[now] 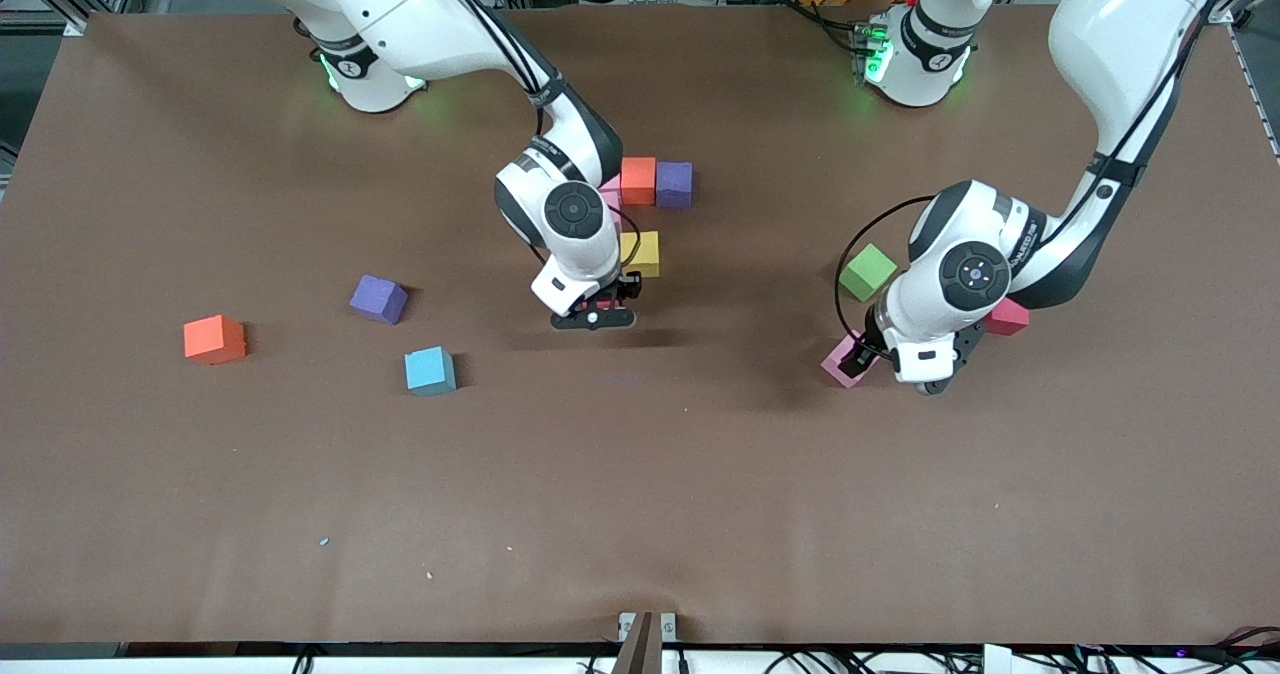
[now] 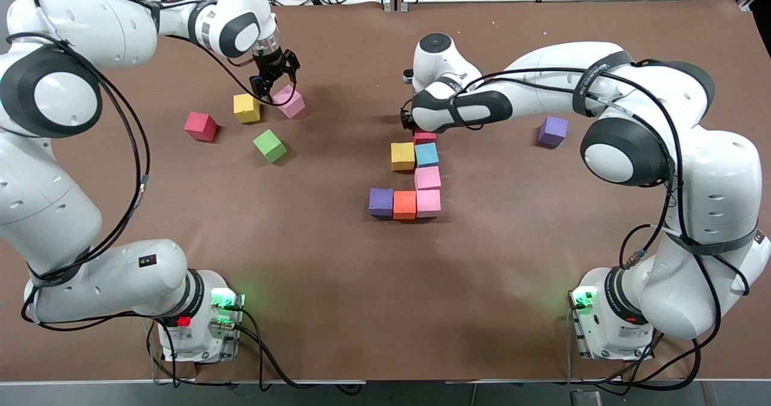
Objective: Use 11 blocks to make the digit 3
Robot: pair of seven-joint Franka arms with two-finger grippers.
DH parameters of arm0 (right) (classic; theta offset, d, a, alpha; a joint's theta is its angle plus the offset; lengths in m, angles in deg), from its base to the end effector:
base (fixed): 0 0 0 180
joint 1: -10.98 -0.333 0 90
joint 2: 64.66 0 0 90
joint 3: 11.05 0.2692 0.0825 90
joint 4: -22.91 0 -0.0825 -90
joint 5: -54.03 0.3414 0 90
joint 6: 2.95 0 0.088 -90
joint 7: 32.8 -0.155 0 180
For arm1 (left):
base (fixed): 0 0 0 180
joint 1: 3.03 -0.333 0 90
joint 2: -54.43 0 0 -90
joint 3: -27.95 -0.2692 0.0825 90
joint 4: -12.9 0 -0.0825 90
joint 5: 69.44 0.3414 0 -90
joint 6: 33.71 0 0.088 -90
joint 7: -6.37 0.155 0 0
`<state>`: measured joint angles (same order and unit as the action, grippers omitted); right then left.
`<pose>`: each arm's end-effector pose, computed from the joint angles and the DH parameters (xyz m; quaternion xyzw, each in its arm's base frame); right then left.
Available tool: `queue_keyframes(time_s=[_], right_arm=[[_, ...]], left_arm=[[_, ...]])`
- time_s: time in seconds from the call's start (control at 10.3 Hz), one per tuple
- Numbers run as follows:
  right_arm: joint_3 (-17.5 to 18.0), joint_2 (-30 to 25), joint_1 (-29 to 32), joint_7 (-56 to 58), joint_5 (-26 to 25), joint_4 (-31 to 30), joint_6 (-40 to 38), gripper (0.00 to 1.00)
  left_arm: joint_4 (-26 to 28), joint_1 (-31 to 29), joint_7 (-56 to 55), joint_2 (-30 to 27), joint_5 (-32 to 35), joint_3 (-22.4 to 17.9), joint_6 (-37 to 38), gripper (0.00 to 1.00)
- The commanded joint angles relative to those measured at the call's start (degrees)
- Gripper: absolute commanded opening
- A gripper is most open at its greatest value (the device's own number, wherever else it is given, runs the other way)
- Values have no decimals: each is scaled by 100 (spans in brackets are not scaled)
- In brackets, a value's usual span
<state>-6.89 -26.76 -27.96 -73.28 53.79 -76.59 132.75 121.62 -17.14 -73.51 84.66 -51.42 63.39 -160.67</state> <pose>0.4431 0.4133 0.1427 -0.9995 -0.0171 0.0244 0.0063 0.5316 -0.1861 0.1995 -0.9058 -0.4203 0.0512 0.0162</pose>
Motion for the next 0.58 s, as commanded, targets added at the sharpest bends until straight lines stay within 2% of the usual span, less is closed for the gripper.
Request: queue_keyframes(time_s=[0.0, 0.49], right_arm=[[-11, -19, -105, -144, 60, -166, -26, 25], [-11, -37, -140, -250, 60, -272, -26, 26]], left_arm=[[-149, -136, 278, 149, 35, 42, 5, 100], [-176, -110, 376, 325, 44, 33, -39, 100]])
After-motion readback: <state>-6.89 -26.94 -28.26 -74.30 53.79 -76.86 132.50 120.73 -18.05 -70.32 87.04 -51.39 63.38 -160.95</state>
